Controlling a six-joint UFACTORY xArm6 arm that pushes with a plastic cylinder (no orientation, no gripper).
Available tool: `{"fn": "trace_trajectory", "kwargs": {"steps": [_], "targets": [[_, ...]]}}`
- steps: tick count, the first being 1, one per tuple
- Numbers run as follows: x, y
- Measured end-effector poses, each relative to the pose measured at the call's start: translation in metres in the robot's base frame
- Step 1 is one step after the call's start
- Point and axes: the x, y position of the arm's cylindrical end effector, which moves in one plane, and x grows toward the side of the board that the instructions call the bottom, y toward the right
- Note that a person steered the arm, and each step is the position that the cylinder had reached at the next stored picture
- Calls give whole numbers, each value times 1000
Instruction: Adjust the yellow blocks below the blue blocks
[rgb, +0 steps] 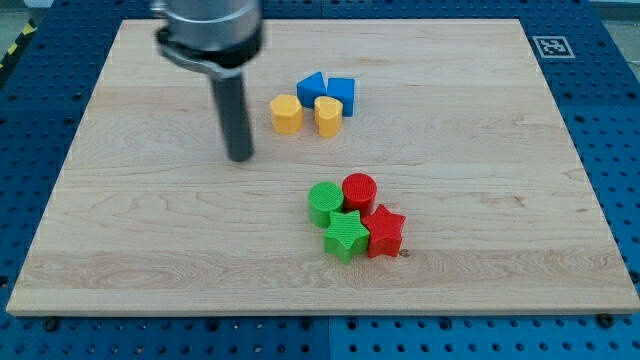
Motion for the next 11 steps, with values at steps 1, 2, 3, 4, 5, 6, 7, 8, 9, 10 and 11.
{"fn": "trace_trajectory", "kwargs": {"steps": [1,2,3,4,5,6,7,8,9,10,11], "targets": [[-35,-2],[-53,19],[-53,43],[-49,59],[-47,45],[-31,24],[-27,30],[-27,43],[-27,46],[-27,46],[-28,46]]}}
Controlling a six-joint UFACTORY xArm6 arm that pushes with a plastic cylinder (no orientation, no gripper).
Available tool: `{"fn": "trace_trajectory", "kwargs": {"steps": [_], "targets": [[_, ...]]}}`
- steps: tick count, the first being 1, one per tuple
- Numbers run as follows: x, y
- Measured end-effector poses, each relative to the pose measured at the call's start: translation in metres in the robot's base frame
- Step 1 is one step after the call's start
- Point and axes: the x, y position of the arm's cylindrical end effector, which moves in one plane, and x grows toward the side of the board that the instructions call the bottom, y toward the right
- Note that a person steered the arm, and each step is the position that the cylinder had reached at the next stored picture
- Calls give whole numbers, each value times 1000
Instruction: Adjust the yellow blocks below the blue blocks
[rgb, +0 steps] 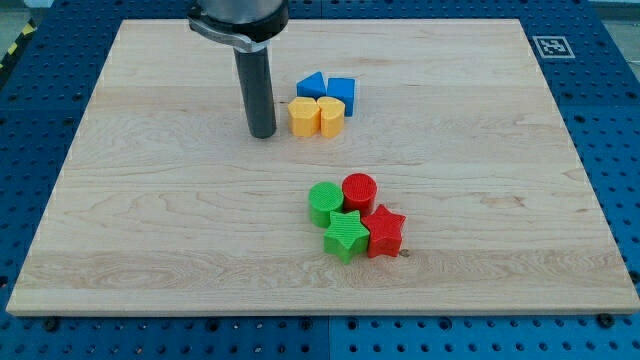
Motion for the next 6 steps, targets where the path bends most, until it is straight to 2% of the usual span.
{"fn": "trace_trajectory", "kwargs": {"steps": [6], "targets": [[-8,49]]}}
